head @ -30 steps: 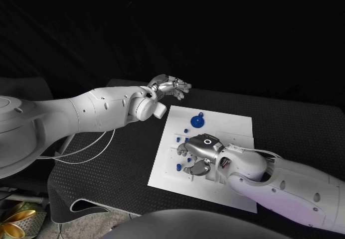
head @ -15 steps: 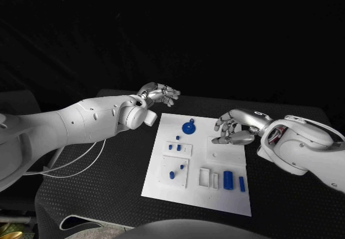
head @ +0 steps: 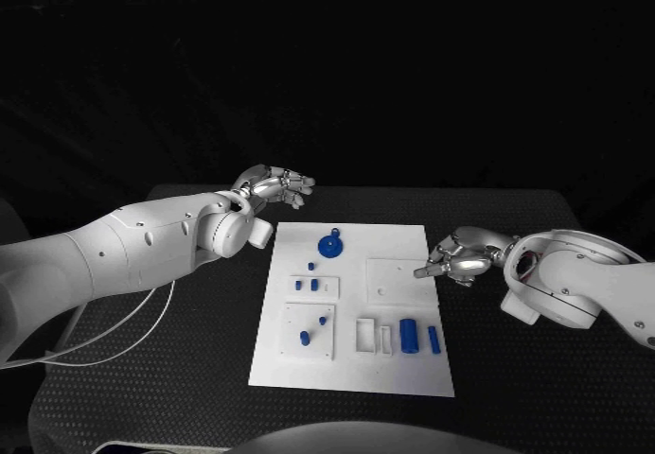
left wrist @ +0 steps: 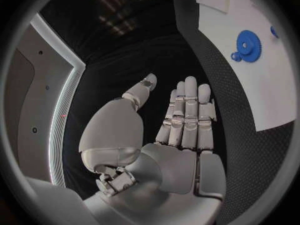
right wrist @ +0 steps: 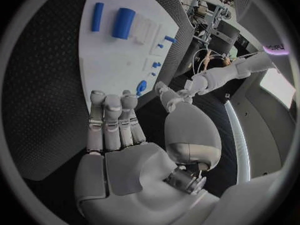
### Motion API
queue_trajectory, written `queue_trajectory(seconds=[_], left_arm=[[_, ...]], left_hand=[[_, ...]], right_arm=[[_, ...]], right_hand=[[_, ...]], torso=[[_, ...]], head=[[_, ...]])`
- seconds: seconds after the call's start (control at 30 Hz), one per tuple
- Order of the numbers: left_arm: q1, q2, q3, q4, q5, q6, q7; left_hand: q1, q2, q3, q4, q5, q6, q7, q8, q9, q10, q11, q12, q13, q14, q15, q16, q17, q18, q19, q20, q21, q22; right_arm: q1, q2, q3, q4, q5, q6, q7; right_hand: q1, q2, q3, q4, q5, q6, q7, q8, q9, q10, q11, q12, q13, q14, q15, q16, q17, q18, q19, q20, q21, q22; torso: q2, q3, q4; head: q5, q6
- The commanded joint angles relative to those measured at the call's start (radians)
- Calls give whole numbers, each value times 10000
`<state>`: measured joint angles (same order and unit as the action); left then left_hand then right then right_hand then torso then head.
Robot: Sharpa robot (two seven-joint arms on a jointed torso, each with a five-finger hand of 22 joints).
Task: Assemble the parts on the task board
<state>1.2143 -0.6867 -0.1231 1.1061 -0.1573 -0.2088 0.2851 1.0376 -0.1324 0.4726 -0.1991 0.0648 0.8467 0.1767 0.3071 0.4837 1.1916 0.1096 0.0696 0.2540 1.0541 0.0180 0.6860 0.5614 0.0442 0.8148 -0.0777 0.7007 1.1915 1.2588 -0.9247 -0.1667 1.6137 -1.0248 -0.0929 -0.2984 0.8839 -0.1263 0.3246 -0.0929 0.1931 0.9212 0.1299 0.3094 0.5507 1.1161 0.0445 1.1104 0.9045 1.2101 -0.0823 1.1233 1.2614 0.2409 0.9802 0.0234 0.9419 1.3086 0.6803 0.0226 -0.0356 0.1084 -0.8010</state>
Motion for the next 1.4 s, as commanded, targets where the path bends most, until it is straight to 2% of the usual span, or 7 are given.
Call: queue_trajectory(seconds=[0.03, 0.17, 0.27, 0.5, 0.63, 0.9, 1.4], left_arm=[[-23, 21, 5, 0, 90, 156, 102], [-58, 12, 5, 10, 94, 163, 121], [-76, 22, 5, 22, 105, 166, 122], [-98, 35, 5, 55, 108, 200, 116], [-98, 23, 4, 89, 108, 226, 116], [-99, -14, 2, 172, 108, 240, 135], [-97, -66, 2, 274, 108, 278, 129]], left_hand=[[-55, 39, -3, 50, 43, -48, -26, 60, 9, -5, 52, 64, -5, 69, 26, -52, 16, 166, 25, -1, -37, 12], [-60, 43, -5, 53, 43, -47, -26, 61, 9, -3, 51, 65, -5, 71, 25, -54, 20, 166, 26, -1, -38, 14], [-63, 44, -7, 55, 42, -47, -27, 62, 9, -3, 51, 65, -5, 72, 25, -56, 23, 166, 26, -1, -38, 16], [-70, 52, -11, 60, 42, -50, -26, 62, 8, -4, 51, 65, -5, 72, 24, -61, 30, 166, 26, -2, -41, 20], [-75, 54, -14, 62, 42, -54, -26, 61, 7, -5, 51, 64, -5, 73, 25, -64, 35, 166, 26, -2, -43, 23], [-118, 50, -41, 80, 35, -67, -21, 59, 3, -15, 54, 60, -8, 67, 28, -85, 55, 163, 20, 1, -54, 35], [-183, 57, -83, 107, 38, 7, -60, 114, 16, -28, 58, 57, -11, 61, 32, -144, 121, 165, 5, 2, -89, 73]], right_arm=[[-17, -129, -109, 191, 473, 978, -1492], [-20, -149, -252, 389, 603, 1046, -1694], [-59, -44, -341, 441, 622, 1109, -1845], [-364, 236, -527, 396, 560, 1117, -2140], [-548, 439, -608, 284, 482, 1175, -2270], [-746, 688, -635, 188, 244, 1344, -2333], [-1062, 1244, -669, -222, -139, 1431, -2372]], right_hand=[[-105, 187, -278, -93, 218, 331, -255, -51, 36, -461, -518, 628, 423, 472, -310, 273, -129, 209, 163, -210, 221, 201], [-164, 342, -386, -155, 603, 466, -313, -47, 87, -180, -580, 1153, 802, 754, -371, 557, -254, 209, 488, -408, 431, 172], [-9, 538, -343, -392, 1154, 682, -366, 13, 147, -43, -625, 1353, 988, 865, -407, 683, -360, 209, 630, -526, 523, 159], [-181, 534, -423, -646, 1223, 798, -379, -31, 144, -7, -633, 1320, 1068, 837, -409, 751, -508, 209, 618, -531, 529, 136], [-328, 568, -461, -797, 1086, 860, -381, -78, 123, -3, -632, 1261, 1096, 778, -405, 786, -600, 209, 566, -506, 512, 126], [-903, 582, -560, -703, 1207, 927, -393, -153, 93, 29, -648, 1207, 1160, 744, -419, 887, -729, 209, 569, -523, 514, 112], [-1341, 467, -487, -604, 799, 971, -413, -225, 90, 25, -666, 1152, 1254, 685, -442, 995, -870, 209, 571, -584, 502, 94]], torso=[[-43, 36, -68], [-51, 45, -76], [-58, 23, -69], [-44, 6, -34], [-36, 2, -24], [-31, -1, -34], [-39, 3, -53]], head=[[-73, -7], [-114, -37], [-160, -17], [-316, -14], [-339, -13], [-315, -92], [-134, -188]])
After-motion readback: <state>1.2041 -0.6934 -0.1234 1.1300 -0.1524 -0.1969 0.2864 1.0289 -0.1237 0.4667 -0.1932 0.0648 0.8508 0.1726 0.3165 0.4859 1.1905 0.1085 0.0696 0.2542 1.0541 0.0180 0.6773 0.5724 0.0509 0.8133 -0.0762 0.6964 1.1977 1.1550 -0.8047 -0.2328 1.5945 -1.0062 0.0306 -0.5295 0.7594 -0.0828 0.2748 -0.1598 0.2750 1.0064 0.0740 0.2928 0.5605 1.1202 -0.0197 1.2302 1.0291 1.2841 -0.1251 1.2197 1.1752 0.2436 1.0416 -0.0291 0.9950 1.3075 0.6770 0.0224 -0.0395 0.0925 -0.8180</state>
